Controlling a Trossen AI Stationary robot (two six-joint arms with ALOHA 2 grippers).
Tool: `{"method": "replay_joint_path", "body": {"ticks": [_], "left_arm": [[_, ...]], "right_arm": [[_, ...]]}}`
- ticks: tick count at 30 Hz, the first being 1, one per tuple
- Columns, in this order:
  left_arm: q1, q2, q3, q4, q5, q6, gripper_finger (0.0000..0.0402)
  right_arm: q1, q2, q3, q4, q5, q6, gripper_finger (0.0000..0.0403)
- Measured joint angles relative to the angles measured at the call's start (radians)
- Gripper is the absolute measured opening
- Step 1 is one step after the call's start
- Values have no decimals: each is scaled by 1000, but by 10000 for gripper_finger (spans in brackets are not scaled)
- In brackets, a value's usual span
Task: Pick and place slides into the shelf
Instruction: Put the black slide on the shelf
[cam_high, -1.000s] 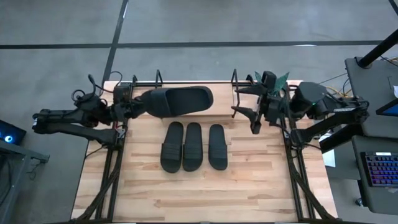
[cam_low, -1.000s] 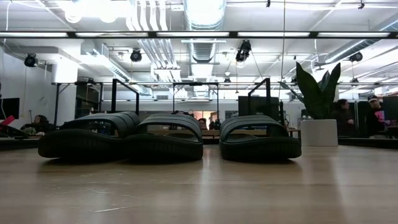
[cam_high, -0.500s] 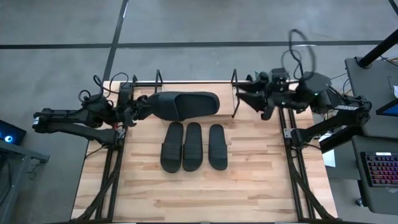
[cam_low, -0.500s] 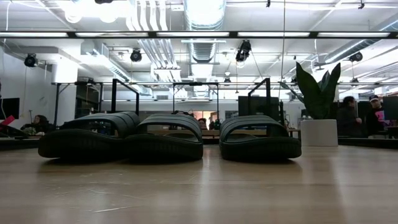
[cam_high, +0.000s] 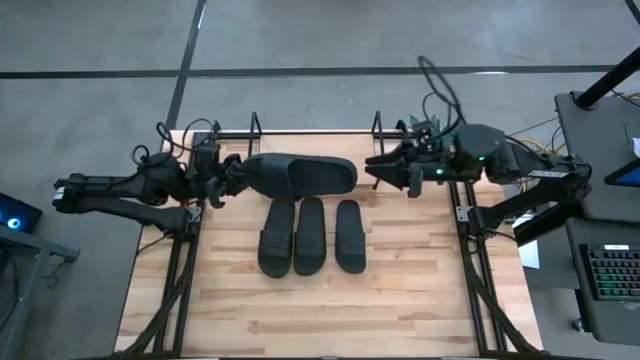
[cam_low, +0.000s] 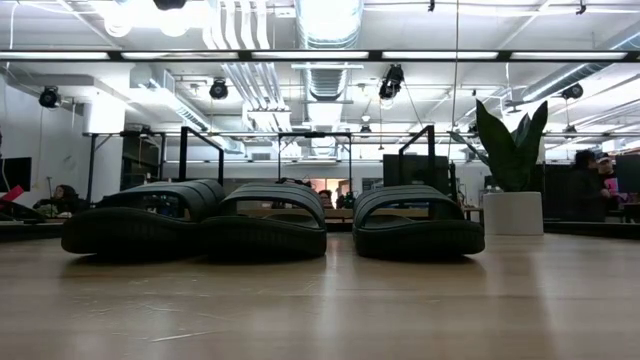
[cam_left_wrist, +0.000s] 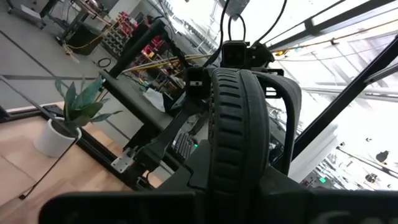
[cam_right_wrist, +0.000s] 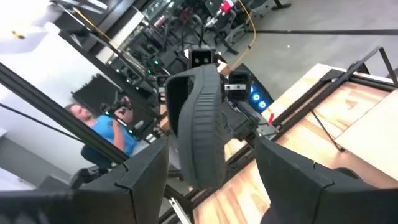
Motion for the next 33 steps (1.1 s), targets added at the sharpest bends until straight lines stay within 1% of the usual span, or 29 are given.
{"method": "replay_joint_path", "body": {"ticks": [4,8,17,22,28,33], "left_arm": [[0,10,0,7,-6,0,13],[0,17,0,4,-7,0,13],[0,38,0,4,-2,0,13],[0,56,0,5,6,0,13],[0,50,0,8,7,0,13],[0,30,0,8,7,0,13]], "right_arm": [[0,32,0,-5,-5,0,228],[0,54,0,0,-44,-1,228],[0,81,0,4,-51,-9,228],[0,104,0,38,-52,-80,228],[0,114,0,34,-53,-93,227],[0,112,0,36,-54,-147,210]]}}
